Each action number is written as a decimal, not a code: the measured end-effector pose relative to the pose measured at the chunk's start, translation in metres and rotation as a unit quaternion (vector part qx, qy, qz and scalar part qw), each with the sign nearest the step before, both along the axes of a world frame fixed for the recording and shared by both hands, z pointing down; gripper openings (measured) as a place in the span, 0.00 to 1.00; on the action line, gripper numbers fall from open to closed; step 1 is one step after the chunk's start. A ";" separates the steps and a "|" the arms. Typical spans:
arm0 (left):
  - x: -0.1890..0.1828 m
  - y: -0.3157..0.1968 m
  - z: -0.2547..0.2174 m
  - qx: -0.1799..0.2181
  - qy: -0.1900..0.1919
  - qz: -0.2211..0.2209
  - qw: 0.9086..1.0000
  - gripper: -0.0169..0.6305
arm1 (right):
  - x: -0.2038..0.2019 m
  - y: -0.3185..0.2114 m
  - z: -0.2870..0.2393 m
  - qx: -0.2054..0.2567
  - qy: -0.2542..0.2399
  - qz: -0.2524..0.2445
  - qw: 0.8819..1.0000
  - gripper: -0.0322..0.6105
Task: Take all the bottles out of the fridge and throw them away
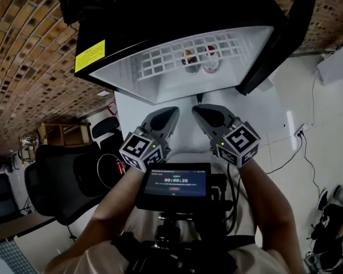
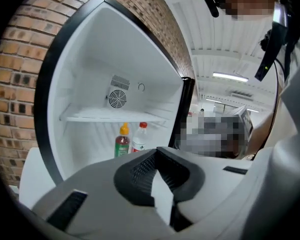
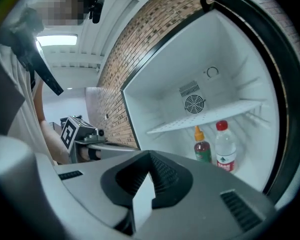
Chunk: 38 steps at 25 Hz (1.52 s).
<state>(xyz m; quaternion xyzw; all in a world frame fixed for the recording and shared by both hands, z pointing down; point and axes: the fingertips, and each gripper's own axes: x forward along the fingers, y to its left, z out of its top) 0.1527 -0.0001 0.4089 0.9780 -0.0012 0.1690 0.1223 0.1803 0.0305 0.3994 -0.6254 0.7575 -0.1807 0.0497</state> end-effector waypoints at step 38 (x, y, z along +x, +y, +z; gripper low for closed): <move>0.040 0.006 0.027 0.032 -0.063 -0.022 0.997 0.06 | 0.035 0.017 0.011 0.010 -0.027 0.011 1.000 0.05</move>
